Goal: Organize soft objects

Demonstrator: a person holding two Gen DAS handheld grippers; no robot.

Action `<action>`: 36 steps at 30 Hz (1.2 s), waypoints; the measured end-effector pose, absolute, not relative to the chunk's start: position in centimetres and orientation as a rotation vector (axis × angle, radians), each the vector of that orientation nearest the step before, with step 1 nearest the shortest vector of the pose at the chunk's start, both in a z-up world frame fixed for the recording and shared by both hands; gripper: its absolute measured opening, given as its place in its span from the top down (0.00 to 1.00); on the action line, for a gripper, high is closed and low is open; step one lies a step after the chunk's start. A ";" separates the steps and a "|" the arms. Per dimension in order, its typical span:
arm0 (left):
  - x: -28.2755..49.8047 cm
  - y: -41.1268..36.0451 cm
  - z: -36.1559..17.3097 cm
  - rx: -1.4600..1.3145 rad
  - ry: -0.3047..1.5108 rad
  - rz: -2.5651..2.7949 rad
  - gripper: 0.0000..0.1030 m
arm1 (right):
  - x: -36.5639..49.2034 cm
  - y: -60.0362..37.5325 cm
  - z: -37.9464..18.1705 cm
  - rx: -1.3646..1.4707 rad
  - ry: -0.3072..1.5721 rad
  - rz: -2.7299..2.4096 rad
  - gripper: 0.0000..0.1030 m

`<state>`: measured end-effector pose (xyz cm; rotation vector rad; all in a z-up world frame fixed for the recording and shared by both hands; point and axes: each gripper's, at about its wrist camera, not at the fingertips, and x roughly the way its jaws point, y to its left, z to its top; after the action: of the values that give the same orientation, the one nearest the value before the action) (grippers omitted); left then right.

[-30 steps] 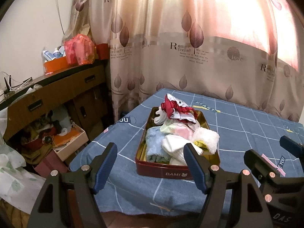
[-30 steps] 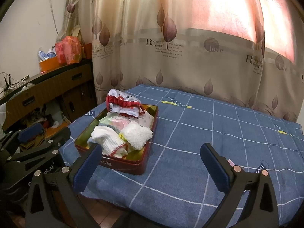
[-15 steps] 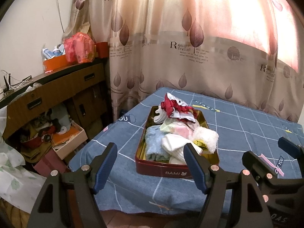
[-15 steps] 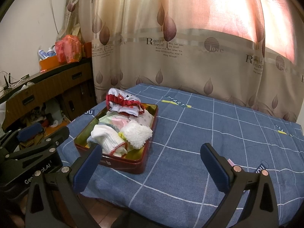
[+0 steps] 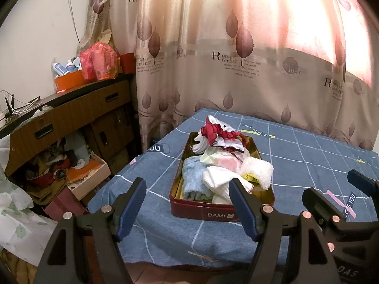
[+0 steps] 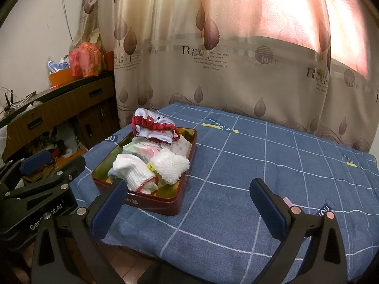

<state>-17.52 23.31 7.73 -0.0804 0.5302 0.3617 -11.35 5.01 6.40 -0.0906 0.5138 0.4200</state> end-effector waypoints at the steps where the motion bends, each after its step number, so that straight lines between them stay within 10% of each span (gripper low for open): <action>1: -17.5 23.3 7.7 -0.080 0.530 0.363 0.28 | -11.3 5.1 6.5 -0.090 0.514 0.420 0.01; 36: -17.0 23.7 6.8 -0.090 0.574 0.369 0.28 | -11.4 4.9 6.3 -0.095 0.517 0.419 0.01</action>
<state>-16.98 23.69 6.82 -0.0899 0.5738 0.3695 -11.43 4.90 6.34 -0.0952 0.5166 0.4191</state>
